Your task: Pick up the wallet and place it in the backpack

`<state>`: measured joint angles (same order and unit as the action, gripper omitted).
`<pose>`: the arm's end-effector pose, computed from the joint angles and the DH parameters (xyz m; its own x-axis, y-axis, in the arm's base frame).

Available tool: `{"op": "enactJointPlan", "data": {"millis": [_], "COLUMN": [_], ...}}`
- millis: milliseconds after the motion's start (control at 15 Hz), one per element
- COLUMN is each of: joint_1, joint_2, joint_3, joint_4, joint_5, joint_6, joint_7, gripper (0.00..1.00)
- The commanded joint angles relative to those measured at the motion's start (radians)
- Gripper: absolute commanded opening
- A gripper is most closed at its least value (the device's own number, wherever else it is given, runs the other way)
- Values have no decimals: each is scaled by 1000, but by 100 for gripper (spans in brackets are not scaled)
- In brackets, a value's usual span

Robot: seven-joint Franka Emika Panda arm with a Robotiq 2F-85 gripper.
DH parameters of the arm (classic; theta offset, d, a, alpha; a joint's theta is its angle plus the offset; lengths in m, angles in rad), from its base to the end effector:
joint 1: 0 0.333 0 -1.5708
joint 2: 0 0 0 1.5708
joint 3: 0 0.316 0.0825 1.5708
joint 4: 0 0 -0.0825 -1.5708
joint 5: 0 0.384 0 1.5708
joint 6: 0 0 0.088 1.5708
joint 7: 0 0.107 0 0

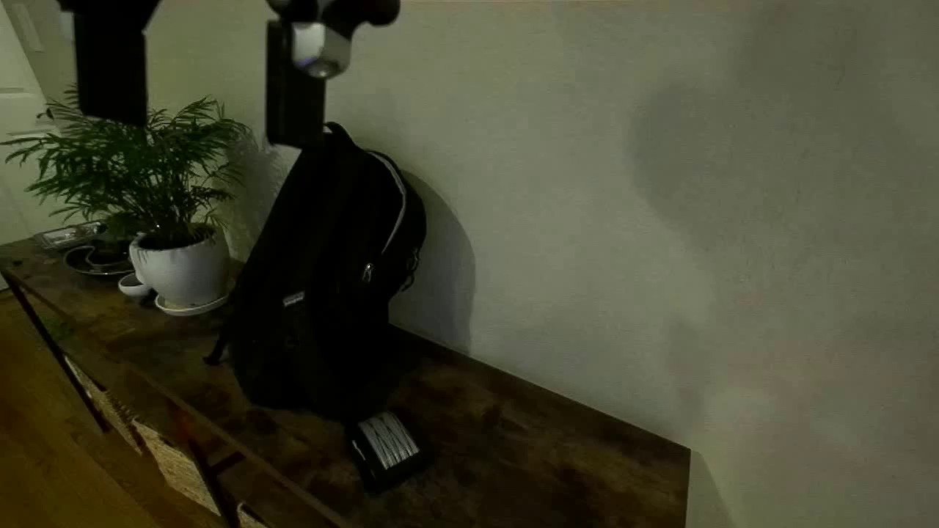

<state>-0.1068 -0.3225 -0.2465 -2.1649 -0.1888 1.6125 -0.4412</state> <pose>0.3976 -0.1760 0.5069 0.9566 0.1356 -0.2579 0.1385 -0.9903 -0.0070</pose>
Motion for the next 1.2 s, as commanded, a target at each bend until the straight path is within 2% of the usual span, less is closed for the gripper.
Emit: {"op": "enactJointPlan", "data": {"millis": [0,667,1133], "joint_1": [-7,-7,-9], "joint_2": [1,3,54], "joint_3": [6,7,22], "joint_4": [2,0,-31], "joint_5": [2,5,46], "joint_6": [-1,-2,58], "joint_7": [-2,2,99], "gripper": [100,100,100]}}
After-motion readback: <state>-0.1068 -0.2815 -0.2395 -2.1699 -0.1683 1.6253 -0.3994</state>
